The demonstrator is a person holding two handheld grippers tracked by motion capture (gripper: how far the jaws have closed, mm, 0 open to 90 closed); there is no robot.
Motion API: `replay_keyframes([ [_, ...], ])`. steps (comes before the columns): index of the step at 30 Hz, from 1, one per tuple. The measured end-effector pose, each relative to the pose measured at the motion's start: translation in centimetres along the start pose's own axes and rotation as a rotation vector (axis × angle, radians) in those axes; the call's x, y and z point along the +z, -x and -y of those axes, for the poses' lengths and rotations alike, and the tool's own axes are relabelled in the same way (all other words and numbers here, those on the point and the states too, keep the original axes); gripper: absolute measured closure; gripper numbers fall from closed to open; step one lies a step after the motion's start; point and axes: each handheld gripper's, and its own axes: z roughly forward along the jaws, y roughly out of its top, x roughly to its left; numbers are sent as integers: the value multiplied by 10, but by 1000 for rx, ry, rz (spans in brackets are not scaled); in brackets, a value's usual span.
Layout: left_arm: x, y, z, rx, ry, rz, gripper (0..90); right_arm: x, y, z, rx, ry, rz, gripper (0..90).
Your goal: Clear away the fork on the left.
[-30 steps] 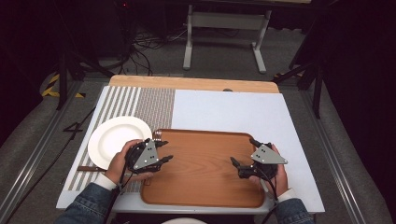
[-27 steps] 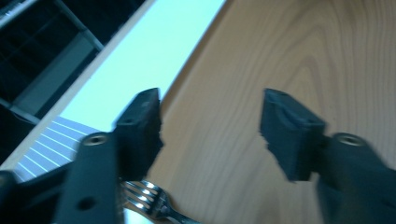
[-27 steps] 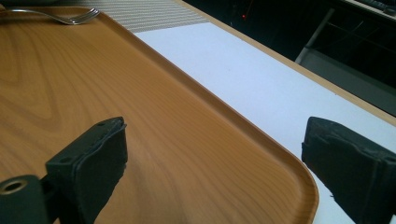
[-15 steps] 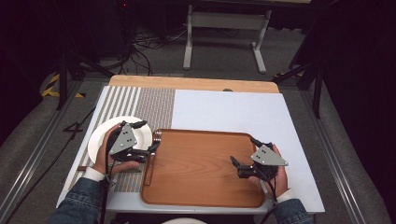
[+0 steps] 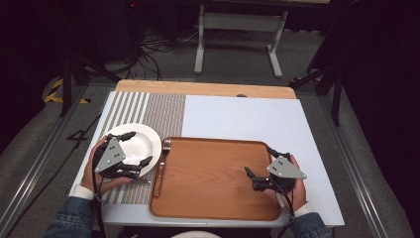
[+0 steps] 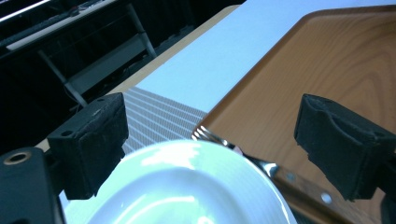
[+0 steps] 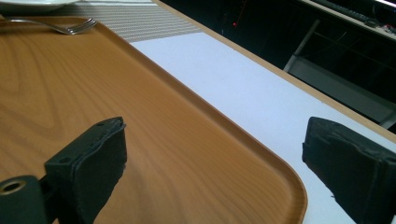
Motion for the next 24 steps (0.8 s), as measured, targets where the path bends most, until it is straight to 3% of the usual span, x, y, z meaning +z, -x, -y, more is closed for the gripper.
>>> replay_keyframes([
  [4,-19,1,16,-82,44,-1,89,-2,-3,1,-2,3,-16,70],
  [9,-23,9,21,-56,9,-23,85,-2,-5,2,-7,3,-29,69],
  [24,-19,10,27,-85,16,19,68,-6,-8,1,-12,17,-24,70],
])
